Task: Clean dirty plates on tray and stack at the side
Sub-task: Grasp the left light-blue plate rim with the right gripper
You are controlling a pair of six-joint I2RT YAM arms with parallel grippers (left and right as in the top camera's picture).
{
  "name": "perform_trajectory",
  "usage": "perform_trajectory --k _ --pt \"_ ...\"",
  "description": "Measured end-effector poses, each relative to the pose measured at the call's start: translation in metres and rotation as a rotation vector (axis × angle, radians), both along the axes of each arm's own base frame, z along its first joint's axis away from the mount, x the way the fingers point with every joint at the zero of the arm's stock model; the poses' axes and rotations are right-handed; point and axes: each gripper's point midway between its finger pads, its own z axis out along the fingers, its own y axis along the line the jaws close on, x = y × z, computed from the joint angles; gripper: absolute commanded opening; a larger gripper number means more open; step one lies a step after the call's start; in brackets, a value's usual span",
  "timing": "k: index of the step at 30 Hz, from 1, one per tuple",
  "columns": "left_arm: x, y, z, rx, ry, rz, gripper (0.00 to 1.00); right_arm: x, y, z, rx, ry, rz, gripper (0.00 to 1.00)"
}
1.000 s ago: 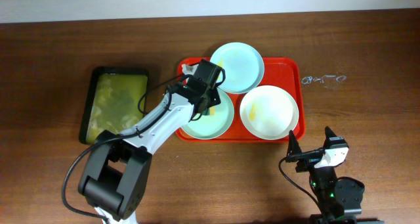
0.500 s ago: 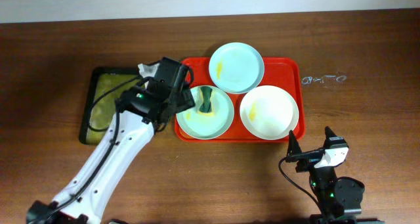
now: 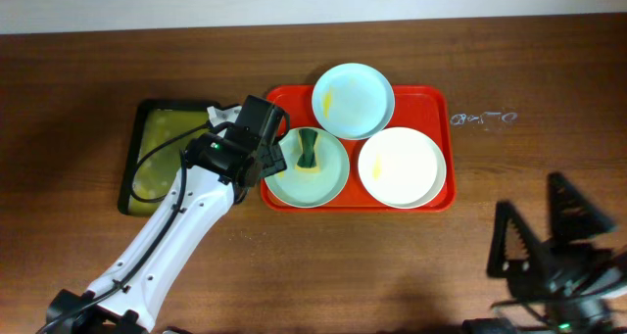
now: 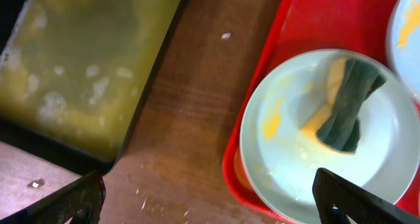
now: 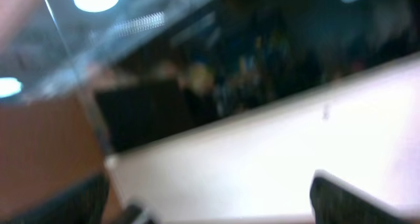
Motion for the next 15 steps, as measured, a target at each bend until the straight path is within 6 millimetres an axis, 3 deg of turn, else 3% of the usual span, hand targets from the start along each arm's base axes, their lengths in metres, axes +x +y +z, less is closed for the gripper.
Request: perform_trajectory --k 1,3,4,5,6,9,10,12,14,15 --pt "-0.001 0.0 0.0 0.002 0.003 0.0 0.99 0.015 0.0 0.015 -0.06 0.104 -0.018 0.98" --pt "0.0 0.0 -0.001 0.002 0.002 0.0 0.99 0.059 0.008 -0.031 -0.148 0.545 0.045 0.98" --pt "-0.001 0.001 -0.001 0.004 0.007 0.0 0.99 0.09 0.022 -0.047 -0.161 0.69 0.15 0.94" --pt "-0.001 0.001 -0.001 0.004 0.007 0.0 0.99 0.124 0.041 -0.084 -0.139 0.863 0.291 0.73" --pt "-0.001 0.001 -0.001 0.005 0.007 0.0 0.99 0.148 0.055 -0.122 -0.147 0.991 0.397 0.73" --pt "-0.001 0.001 -0.001 0.005 0.005 0.001 0.99 0.188 0.104 -0.21 -0.274 1.188 0.562 0.76" --pt "-0.002 0.001 -0.002 0.006 0.008 0.001 0.99 0.199 0.119 -0.256 -0.333 1.297 0.57 0.79" --pt "-0.002 0.001 -0.002 0.007 0.008 0.001 0.99 0.212 0.126 -0.321 -0.4 1.46 0.555 0.85" --pt "-0.001 0.001 -0.001 0.006 0.007 0.001 0.99 0.241 0.129 -0.361 -0.419 1.48 0.535 0.84" --pt "-0.002 0.001 -0.002 0.007 0.009 0.001 0.99 0.254 0.133 -0.371 -0.429 1.446 0.531 0.83"
